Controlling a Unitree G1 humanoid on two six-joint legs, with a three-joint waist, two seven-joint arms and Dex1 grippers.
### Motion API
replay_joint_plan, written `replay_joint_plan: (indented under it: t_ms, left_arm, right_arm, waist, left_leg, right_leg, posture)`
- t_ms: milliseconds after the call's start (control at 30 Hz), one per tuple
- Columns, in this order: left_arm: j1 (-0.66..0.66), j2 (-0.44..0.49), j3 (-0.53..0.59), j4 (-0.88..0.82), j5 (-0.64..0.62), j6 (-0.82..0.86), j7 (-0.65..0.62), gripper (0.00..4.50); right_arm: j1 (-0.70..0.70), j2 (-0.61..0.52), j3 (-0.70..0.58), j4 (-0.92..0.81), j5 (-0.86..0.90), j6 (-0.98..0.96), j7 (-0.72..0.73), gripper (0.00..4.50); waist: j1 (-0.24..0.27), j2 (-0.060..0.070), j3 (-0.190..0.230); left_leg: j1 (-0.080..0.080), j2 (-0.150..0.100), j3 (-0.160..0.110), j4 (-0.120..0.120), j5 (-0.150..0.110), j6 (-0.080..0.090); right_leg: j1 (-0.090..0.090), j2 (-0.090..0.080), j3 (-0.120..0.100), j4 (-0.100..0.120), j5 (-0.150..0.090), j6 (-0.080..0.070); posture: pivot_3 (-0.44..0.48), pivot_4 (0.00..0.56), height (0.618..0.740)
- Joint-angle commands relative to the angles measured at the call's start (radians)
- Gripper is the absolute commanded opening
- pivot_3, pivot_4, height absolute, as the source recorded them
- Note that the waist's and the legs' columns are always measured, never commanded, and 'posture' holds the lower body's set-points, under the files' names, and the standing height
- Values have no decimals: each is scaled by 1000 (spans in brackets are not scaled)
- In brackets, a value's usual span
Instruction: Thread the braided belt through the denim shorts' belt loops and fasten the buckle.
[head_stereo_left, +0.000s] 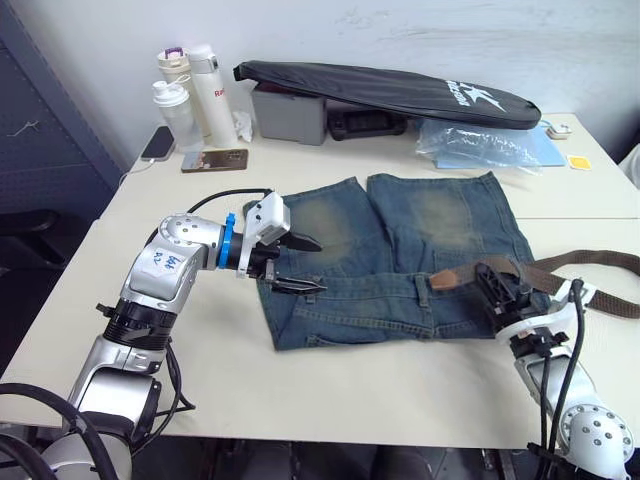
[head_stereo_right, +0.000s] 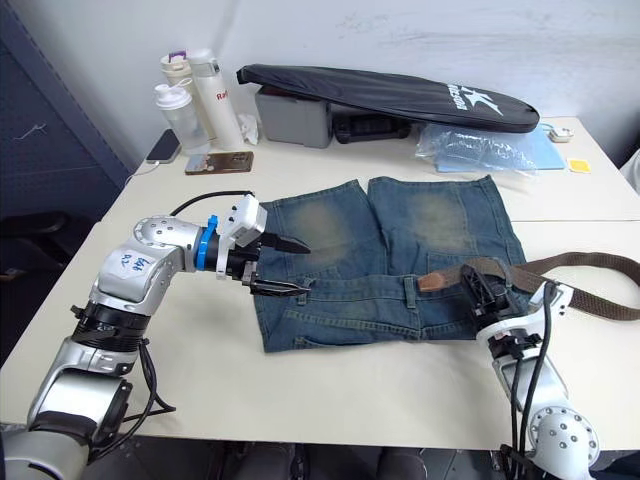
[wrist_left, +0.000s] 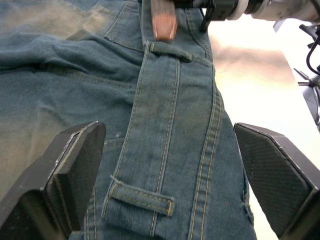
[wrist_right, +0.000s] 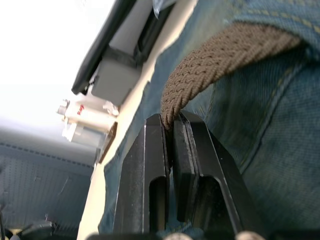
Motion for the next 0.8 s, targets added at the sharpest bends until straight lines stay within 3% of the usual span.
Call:
replay_joint_plan:
  t_ms: [33, 367, 633, 800]
  left_arm:
    - [2, 31, 10, -40, -13, -11, -17, 4491]
    - [20, 51, 6, -44, -16, -6, -14, 4491]
    - [21, 48, 4, -49, -11, -5, 0, 4491]
    - [27, 42, 0, -58, -10, 1, 15, 4491]
  right_arm:
    - [-5, 24, 19, -19, -21, 4, 26, 0]
    - [7, 124, 60, -24, -4, 19, 23, 0]
    - [-32, 192, 183, -1, -194, 23, 12, 0]
    - [-66, 160, 279, -16, -324, 77, 11, 0]
  waist:
    - [-1, 0, 0]
    - [-11, -2, -2]
    - [-31, -6, -12]
    - [-50, -6, -12]
  left_leg:
    - [0, 0, 0, 0, 0, 0]
    - [1, 1, -1, 0, 0, 0]
    - [2, 3, -4, -5, -3, 6]
    - [9, 5, -5, -5, -3, 6]
  right_leg:
    - [0, 0, 0, 0, 0, 0]
    - [-1, 2, 2, 0, 0, 0]
    - [-1, 7, 5, -1, -1, -2]
    - [-1, 9, 7, 0, -2, -4]
  posture:
    - [0, 150, 622]
    - [0, 150, 622]
    - [0, 150, 622]
    - [0, 150, 622]
